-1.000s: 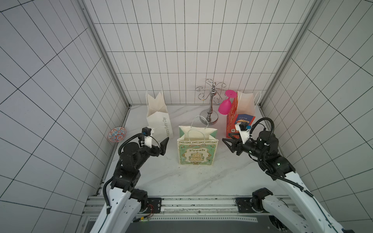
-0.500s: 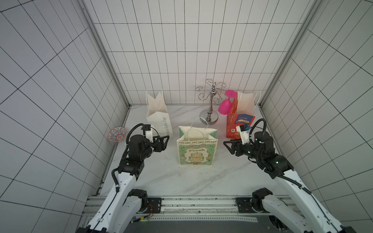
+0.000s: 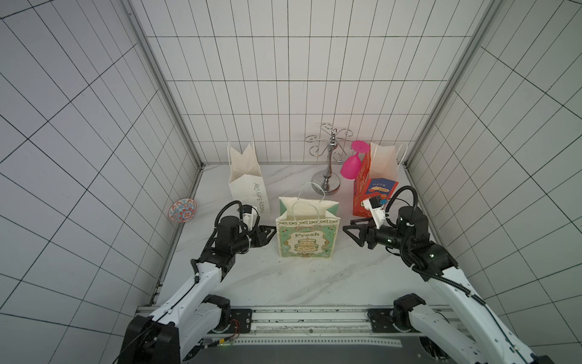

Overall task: Put away the paper bag
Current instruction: Adjust the paper bag at the center of the board.

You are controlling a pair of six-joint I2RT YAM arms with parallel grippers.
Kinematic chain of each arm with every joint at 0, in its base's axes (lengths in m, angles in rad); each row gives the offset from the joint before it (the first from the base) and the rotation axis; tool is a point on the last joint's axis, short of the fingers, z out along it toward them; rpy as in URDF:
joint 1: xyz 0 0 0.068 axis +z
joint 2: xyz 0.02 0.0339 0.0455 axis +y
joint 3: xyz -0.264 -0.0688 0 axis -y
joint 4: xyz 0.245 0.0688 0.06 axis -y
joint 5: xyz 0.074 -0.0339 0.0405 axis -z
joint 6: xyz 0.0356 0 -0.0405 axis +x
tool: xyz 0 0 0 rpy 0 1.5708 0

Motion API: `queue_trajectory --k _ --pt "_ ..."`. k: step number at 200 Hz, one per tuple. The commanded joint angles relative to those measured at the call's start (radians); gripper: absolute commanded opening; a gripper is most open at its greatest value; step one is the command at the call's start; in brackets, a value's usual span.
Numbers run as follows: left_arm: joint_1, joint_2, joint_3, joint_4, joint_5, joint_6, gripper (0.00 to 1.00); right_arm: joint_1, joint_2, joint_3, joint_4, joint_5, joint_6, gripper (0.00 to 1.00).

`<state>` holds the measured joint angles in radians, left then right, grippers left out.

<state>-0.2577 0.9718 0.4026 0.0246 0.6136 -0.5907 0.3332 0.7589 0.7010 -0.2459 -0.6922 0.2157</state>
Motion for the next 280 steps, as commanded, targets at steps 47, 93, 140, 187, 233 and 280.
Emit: queue_trajectory --k 47,93,140,187,233,280 --pt "-0.101 -0.025 -0.068 0.129 0.000 -0.067 0.44 0.033 0.066 -0.094 0.238 -0.001 -0.105 0.58" --pt "-0.208 -0.057 -0.076 0.130 -0.091 -0.061 0.46 0.032 0.055 -0.134 0.253 0.218 -0.142 0.56" --pt "-0.204 -0.284 -0.074 -0.010 -0.379 0.081 0.56 0.032 0.007 -0.120 0.157 0.273 -0.215 0.63" --pt "-0.172 -0.419 -0.222 0.387 -0.357 0.268 0.78 0.032 -0.007 -0.074 0.082 0.256 -0.310 0.65" --pt "-0.155 -0.267 -0.079 0.381 -0.248 0.472 0.86 0.034 -0.020 -0.006 -0.025 0.226 -0.360 0.65" --pt "-0.114 -0.098 -0.007 0.397 -0.051 0.553 0.91 0.044 -0.027 0.009 -0.028 0.176 -0.366 0.67"
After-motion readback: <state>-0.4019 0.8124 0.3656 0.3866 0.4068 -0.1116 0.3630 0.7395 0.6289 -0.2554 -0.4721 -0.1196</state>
